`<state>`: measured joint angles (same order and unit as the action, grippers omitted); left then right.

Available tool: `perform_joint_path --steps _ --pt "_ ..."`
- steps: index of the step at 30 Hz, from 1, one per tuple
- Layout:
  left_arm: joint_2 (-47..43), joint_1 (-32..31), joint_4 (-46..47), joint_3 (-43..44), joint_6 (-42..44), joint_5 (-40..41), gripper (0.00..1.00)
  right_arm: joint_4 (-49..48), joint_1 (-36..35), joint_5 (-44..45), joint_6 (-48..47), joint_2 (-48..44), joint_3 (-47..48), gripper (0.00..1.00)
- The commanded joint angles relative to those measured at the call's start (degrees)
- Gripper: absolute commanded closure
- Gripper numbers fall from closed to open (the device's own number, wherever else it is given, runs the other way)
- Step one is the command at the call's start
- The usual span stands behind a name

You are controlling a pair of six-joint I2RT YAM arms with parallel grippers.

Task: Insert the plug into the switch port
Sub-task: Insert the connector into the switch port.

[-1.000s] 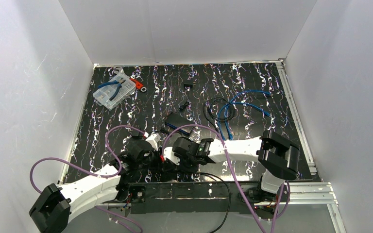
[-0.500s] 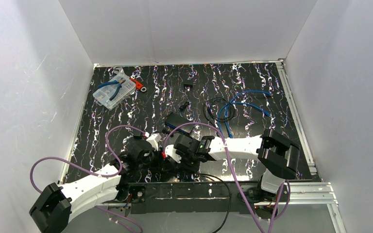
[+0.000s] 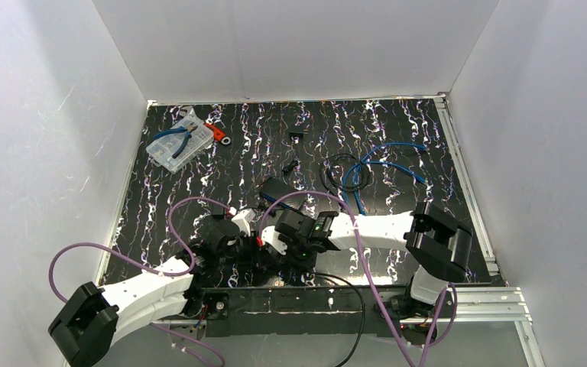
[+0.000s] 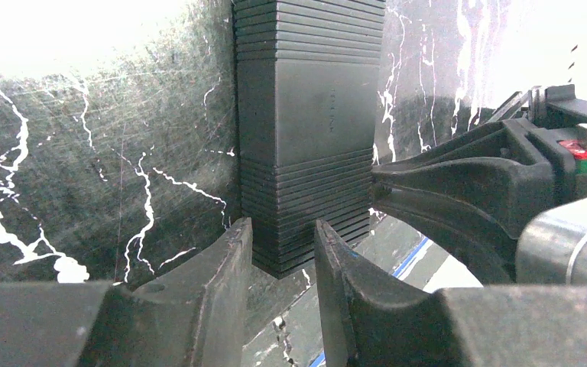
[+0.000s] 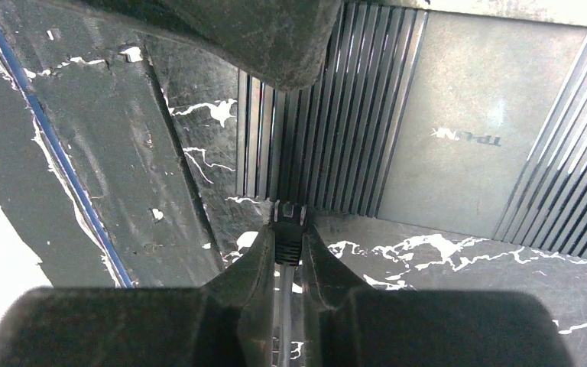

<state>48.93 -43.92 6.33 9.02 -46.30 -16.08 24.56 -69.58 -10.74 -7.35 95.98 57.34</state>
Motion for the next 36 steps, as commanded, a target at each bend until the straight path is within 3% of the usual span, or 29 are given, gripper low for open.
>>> perform_joint_path --steps 1,19,29,36 --pt "2.4 -1.3 1.8 -2.1 -0.6 -7.9 0.72 -26.9 0.4 -2.5 0.9 -2.5 9.4 0.99" --pt "3.4 -1.4 6.7 -2.7 -2.6 -11.1 0.73 -36.0 2.4 -3.5 2.4 -2.1 10.1 0.99" --pt "-4.5 -1.4 -8.3 1.2 0.6 -3.2 0.63 -22.1 3.1 -7.4 -1.9 -3.0 4.9 0.99" --pt "-12.0 -1.4 -25.1 7.0 2.1 8.8 0.44 -16.6 3.2 -10.9 -2.8 -2.8 -0.3 0.99"
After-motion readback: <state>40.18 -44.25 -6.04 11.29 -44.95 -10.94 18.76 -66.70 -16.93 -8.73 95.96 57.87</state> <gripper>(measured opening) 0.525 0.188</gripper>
